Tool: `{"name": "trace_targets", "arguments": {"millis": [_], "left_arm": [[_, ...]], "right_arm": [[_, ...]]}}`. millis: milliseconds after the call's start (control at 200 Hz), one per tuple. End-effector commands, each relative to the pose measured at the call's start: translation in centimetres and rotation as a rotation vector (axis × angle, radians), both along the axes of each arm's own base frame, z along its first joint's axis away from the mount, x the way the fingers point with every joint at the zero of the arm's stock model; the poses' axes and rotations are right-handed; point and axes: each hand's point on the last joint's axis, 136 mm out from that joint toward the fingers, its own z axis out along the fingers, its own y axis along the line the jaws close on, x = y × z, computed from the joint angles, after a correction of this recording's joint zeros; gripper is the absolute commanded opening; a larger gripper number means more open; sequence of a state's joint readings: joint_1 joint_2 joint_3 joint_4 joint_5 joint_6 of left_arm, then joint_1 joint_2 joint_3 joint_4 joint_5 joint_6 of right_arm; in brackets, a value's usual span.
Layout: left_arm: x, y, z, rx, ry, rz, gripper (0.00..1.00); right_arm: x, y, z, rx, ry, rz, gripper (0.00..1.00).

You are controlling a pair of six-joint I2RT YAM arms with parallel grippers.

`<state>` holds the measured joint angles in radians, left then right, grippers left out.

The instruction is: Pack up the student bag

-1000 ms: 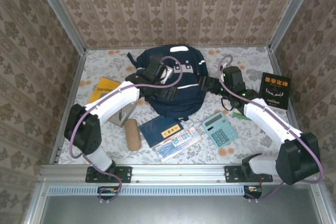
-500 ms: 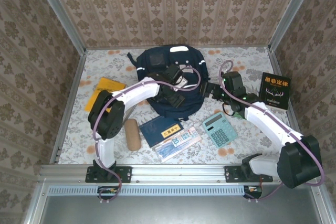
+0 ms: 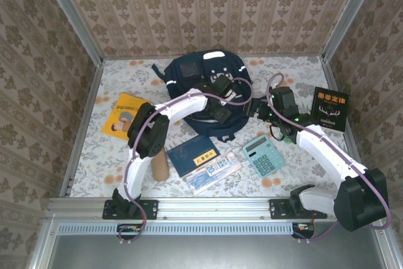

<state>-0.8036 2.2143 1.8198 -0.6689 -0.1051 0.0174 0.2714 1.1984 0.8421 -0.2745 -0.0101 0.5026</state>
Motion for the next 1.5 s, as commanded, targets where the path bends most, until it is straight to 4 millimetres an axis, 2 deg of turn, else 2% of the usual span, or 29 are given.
{"name": "trace_targets", "arguments": {"millis": [0,160,290,420,450,640,780,865,945,1015,1115,1250,1495], "left_arm": [[0.8,-1.9,-0.4,-0.059,0.038,0.061,0.79],[1.8,-2.6,2.7,-0.128,0.007,0.127,0.85],[1.3,-2.3,5.5,-0.211,0.027,0.161,0.93],[1.1,-1.8,7.5,-0.292,0.045,0.205,1.00],[1.1,-1.8,7.9,-0.317,0.053,0.214,1.00],[1.3,-2.5,9.4,-0.426,0.091,0.247,1.00],[1.5,-2.7,9.7,-0.453,0.099,0.260,1.00],[1.4,-3.0,9.7,-0.468,0.119,0.256,1.00],[1.4,-3.0,9.6,-0.467,0.121,0.255,1.00],[1.4,-2.8,9.6,-0.468,0.125,0.260,1.00],[1.6,-2.8,9.8,-0.482,0.127,0.257,1.00],[2.4,-2.9,10.0,-0.507,0.130,0.266,1.00],[3.2,-4.3,9.5,-0.556,0.172,0.264,1.00]], "right_arm": [[-0.5,-2.2,-0.3,-0.042,0.020,-0.086,1.00],[0.3,-7.0,-1.1,-0.113,0.048,-0.268,1.00],[1.5,-11.5,-1.9,-0.121,0.071,-0.416,0.99],[2.2,-16.8,-2.7,-0.153,0.130,-0.598,1.00],[2.3,-17.9,-3.7,-0.165,0.168,-0.636,1.00],[3.1,-24.5,-5.2,-0.168,0.293,-0.824,1.00],[4.8,-27.7,-7.5,-0.074,0.384,-0.864,0.99],[5.4,-28.7,-9.3,-0.042,0.455,-0.863,1.00],[6.2,-29.1,-10.6,-0.027,0.481,-0.868,1.00],[5.9,-29.5,-12.4,0.019,0.535,-0.906,1.00],[6.8,-28.3,-14.5,0.127,0.585,-0.850,0.98],[7.7,-25.0,-15.5,0.204,0.600,-0.765,1.00],[7.8,-16.7,-16.3,0.269,0.637,-0.647,1.00]]}}
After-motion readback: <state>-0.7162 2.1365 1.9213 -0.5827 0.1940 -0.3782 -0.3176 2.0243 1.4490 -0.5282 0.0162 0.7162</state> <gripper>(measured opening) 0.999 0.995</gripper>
